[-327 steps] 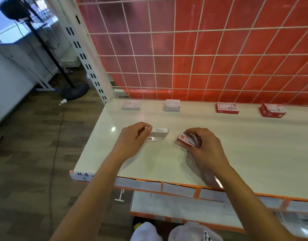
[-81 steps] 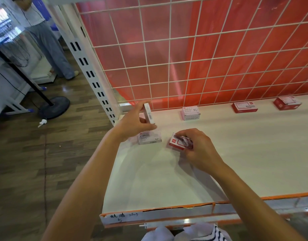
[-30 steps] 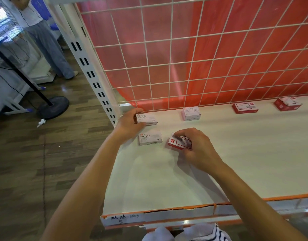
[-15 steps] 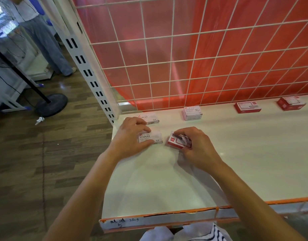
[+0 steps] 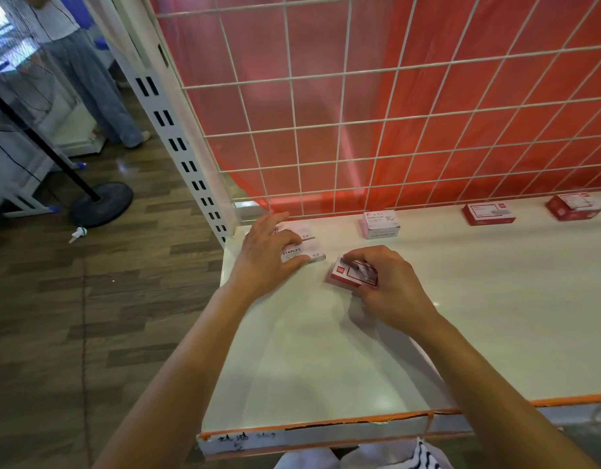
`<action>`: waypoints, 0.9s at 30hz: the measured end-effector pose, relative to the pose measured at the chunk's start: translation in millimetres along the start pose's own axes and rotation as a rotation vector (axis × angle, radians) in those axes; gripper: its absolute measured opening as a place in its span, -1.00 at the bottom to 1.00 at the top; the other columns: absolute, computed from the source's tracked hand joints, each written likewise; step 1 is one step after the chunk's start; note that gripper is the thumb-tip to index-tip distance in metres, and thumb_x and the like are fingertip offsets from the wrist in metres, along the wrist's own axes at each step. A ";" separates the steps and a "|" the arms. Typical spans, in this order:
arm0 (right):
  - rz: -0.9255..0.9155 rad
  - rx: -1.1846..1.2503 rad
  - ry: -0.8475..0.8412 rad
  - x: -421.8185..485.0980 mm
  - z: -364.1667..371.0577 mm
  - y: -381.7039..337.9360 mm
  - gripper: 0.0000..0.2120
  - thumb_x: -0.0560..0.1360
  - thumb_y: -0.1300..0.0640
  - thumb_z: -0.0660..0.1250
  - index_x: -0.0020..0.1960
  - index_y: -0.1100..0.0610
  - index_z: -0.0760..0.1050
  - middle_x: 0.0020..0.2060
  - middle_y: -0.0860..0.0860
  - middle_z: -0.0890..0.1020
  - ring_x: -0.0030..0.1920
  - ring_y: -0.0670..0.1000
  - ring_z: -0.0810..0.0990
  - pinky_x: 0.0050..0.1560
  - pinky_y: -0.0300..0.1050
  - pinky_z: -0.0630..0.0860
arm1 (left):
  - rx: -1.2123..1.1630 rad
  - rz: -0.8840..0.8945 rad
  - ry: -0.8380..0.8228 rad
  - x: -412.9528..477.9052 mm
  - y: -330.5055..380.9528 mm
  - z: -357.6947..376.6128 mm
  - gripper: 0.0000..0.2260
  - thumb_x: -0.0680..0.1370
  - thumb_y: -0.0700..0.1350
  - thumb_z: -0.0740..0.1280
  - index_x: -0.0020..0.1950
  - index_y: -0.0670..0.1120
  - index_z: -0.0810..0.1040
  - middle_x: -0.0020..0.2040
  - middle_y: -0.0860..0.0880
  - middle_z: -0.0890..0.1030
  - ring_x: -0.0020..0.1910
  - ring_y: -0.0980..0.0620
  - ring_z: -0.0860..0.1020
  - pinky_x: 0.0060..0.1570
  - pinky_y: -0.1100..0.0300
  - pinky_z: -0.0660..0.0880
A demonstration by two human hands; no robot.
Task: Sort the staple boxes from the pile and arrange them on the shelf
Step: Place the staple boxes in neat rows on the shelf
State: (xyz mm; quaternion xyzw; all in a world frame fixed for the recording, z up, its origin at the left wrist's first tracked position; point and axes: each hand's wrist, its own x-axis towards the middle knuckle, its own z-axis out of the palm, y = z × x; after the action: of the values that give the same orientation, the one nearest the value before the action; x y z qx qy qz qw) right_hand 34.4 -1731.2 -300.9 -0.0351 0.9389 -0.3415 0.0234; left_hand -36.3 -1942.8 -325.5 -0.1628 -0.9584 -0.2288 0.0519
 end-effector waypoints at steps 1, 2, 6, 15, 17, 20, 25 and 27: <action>0.003 -0.003 0.001 -0.1 -0.1 1.0 -0.54 0.39 0.35 0.36 0.22 -0.01 0.53 0.17 -0.05 0.52 0.14 -0.06 0.42 0.07 -0.40 0.25 | -0.010 0.000 -0.039 1.9 -0.6 -0.7 -0.68 0.47 0.07 0.43 0.17 -0.02 0.58 0.42 -0.02 0.37 0.43 -0.04 0.24 0.41 0.05 0.17; 0.008 -0.006 -0.002 -0.1 0.2 1.6 -0.53 0.39 0.35 0.37 0.23 -0.01 0.53 0.18 -0.05 0.52 0.14 -0.06 0.42 0.08 -0.39 0.25 | -0.018 0.008 -0.077 3.6 -1.3 -1.5 -0.66 0.49 0.06 0.41 0.22 -0.01 0.54 0.40 0.00 0.39 0.41 -0.03 0.28 0.39 0.08 0.20; 0.020 -0.017 -0.009 -0.5 1.6 2.8 -0.53 0.40 0.33 0.38 0.24 -0.03 0.51 0.19 -0.06 0.51 0.15 -0.07 0.42 0.09 -0.38 0.29 | -0.009 0.032 -0.184 9.5 -7.2 -4.5 -0.61 0.52 0.08 0.36 0.33 0.05 0.48 0.38 0.01 0.42 0.38 -0.01 0.32 0.40 0.11 0.21; 0.020 0.000 0.015 0.1 0.1 5.8 -0.53 0.41 0.36 0.36 0.25 0.01 0.51 0.18 -0.07 0.54 0.16 -0.08 0.44 0.09 -0.40 0.28 | 0.015 0.043 -0.252 2.5 -13.0 -17.9 -0.61 0.54 0.04 0.34 0.36 0.02 0.47 0.46 -0.02 0.32 0.45 0.00 0.23 0.38 0.19 0.13; 0.022 0.029 0.024 0.0 -1.7 7.0 -0.53 0.41 0.37 0.37 0.25 0.02 0.51 0.19 -0.06 0.54 0.17 -0.06 0.46 0.12 -0.38 0.31 | 0.037 0.069 -0.206 -0.1 -11.5 -16.4 -0.62 0.54 0.04 0.34 0.35 0.01 0.48 0.46 -0.03 0.33 0.49 -0.03 0.17 0.40 0.18 0.08; 0.039 0.105 0.046 -0.8 -6.1 10.6 -0.53 0.39 0.36 0.41 0.25 0.03 0.51 0.18 -0.04 0.55 0.17 -0.06 0.49 0.21 -0.28 0.39 | -0.019 0.109 -0.070 -6.1 0.9 -11.7 -0.64 0.50 0.03 0.40 0.27 -0.02 0.54 0.39 -0.03 0.42 0.47 -0.04 0.20 0.36 0.22 0.07; 0.031 0.167 0.050 -2.6 -17.1 17.4 -0.52 0.39 0.37 0.40 0.24 0.04 0.50 0.15 -0.03 0.56 0.09 -0.12 0.50 0.14 -0.33 0.40 | -0.075 0.168 -0.123 -8.9 41.9 -6.5 -0.52 0.44 0.10 0.45 0.33 -0.01 0.50 0.36 0.01 0.47 0.37 0.01 0.33 0.37 0.10 0.26; 0.004 0.205 0.048 -5.0 -22.2 19.0 -0.52 0.39 0.39 0.39 0.25 0.07 0.49 0.11 -0.03 0.56 0.08 -0.10 0.50 0.14 -0.35 0.42 | -0.064 0.142 -0.187 -8.1 57.0 -4.4 -0.46 0.45 0.14 0.42 0.38 0.01 0.44 0.38 0.03 0.45 0.36 0.04 0.35 0.36 0.06 0.29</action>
State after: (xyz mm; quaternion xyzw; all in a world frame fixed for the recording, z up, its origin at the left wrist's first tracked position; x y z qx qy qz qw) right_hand 36.9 -1702.1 -295.9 -0.0225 0.8995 -0.4363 0.0049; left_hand -9.4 -1899.2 -298.9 -0.2524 -0.9372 -0.2390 -0.0272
